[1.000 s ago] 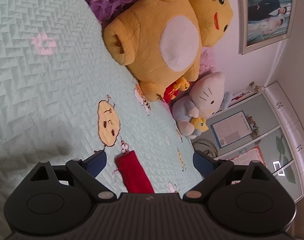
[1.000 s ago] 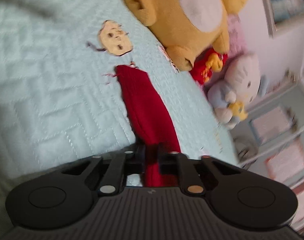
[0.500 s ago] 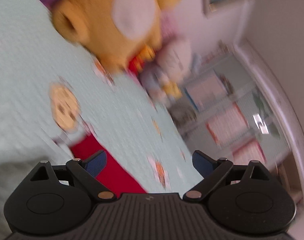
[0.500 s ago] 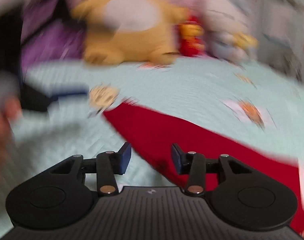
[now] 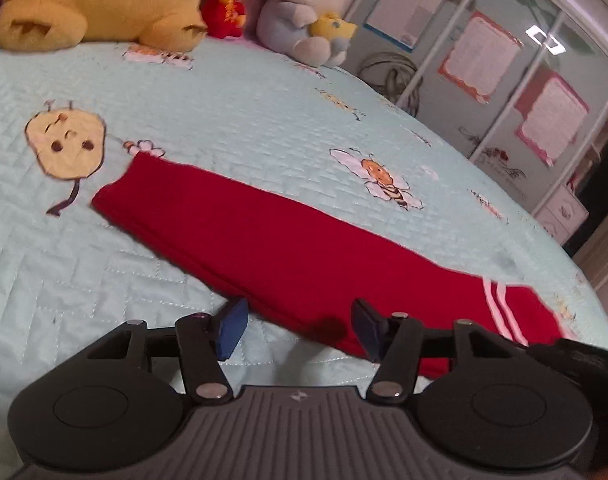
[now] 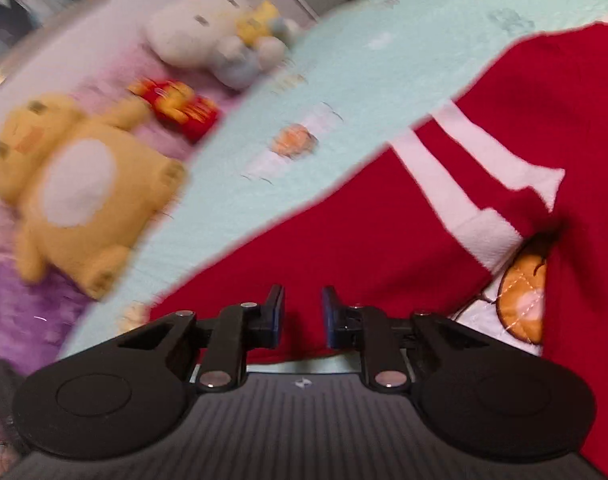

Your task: Fold clothes

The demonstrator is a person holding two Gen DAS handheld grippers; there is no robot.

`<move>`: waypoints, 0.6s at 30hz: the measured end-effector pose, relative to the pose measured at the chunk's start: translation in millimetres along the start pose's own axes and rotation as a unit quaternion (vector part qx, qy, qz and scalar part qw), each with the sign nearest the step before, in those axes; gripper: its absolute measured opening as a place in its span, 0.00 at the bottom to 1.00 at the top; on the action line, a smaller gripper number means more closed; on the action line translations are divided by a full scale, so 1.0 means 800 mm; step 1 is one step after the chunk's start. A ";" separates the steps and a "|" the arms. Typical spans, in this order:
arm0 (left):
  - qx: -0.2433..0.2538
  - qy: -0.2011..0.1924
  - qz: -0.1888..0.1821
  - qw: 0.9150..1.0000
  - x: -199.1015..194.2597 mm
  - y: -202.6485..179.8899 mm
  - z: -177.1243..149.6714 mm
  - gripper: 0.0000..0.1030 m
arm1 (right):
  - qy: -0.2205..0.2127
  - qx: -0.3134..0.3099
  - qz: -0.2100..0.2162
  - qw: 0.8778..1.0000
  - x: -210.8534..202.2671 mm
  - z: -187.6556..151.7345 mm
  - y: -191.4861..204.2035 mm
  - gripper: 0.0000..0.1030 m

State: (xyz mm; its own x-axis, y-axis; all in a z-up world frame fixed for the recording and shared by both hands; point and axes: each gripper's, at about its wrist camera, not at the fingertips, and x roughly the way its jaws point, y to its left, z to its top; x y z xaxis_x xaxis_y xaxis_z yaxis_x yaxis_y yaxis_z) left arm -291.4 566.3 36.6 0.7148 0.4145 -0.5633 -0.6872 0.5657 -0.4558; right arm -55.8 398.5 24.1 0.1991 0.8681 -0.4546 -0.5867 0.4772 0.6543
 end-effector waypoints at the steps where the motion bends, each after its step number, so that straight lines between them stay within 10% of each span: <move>1: -0.006 -0.007 0.002 1.000 -0.005 0.001 0.001 0.46 | -0.030 -0.006 -0.001 1.000 -0.016 -0.001 0.000 0.20; 7: 0.046 -0.097 -0.032 0.994 -0.054 -0.041 0.007 0.46 | -0.133 0.066 -0.031 0.988 -0.083 0.014 -0.060 0.21; 13: 0.118 -0.018 -0.069 0.990 0.002 -0.105 0.018 0.47 | -0.127 0.108 -0.021 0.986 -0.068 0.003 -0.112 0.20; 18: 0.129 0.050 0.047 0.989 0.075 -0.066 0.027 0.07 | -0.144 0.144 0.007 0.979 -0.075 -0.009 -0.156 0.02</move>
State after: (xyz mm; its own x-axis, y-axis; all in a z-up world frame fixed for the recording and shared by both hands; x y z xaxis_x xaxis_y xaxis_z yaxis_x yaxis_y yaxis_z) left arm -209.8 576.7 41.4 0.6242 0.4083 -0.6661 -0.6848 0.6963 -0.2150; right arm -0.3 285.8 -34.6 0.4301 0.8579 -0.2812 -0.3543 0.4469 0.8215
